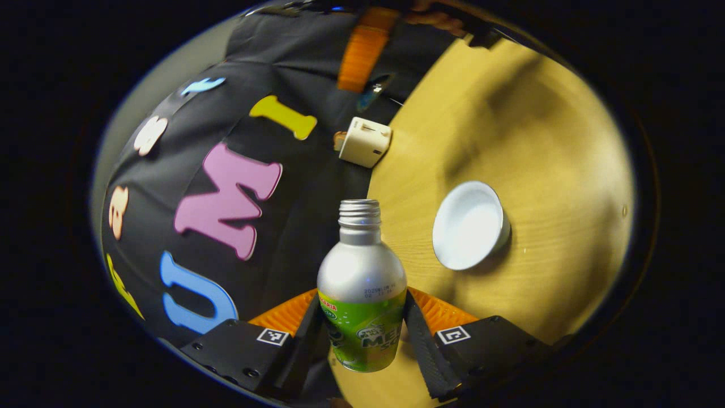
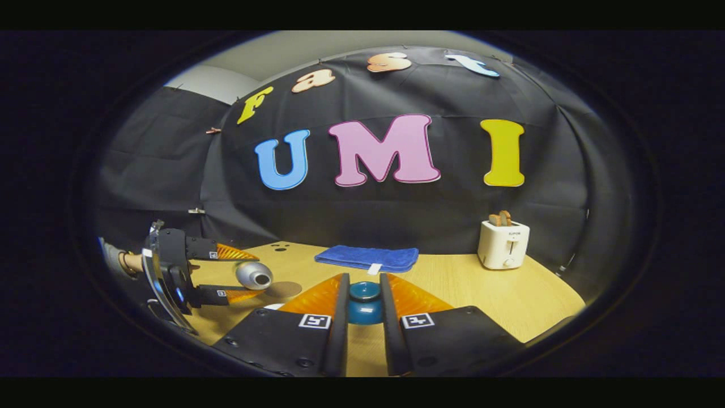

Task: Open the teacup lid with one hand, grasp the water bottle and pour water into the teacup with the other hand; after pouring, place the water bottle on the coaster and then close the teacup lid.

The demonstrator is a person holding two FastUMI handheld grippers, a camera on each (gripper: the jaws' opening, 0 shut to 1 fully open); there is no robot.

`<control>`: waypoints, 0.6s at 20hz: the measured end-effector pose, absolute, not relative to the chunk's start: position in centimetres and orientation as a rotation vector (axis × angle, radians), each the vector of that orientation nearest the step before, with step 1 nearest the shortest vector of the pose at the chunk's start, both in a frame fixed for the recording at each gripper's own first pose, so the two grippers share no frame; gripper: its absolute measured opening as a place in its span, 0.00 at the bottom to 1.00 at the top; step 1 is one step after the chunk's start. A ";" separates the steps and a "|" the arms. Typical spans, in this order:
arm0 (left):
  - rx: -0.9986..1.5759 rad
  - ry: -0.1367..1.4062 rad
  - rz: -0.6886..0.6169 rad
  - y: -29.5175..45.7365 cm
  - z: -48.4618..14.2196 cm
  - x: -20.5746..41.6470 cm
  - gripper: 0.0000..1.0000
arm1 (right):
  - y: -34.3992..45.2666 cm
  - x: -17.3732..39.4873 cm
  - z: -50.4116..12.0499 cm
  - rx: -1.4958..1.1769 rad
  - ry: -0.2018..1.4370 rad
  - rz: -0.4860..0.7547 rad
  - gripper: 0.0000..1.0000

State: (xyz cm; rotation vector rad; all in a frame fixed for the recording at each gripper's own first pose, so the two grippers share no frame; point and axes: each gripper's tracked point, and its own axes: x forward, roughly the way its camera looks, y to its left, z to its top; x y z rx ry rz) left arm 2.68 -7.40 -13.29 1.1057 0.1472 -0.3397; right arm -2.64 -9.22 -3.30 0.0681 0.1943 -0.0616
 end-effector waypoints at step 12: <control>-0.031 0.032 -0.226 -9.3 -9.9 3.0 0.79 | -9.2 -2.7 -3.1 0.071 0.189 -0.060 0.30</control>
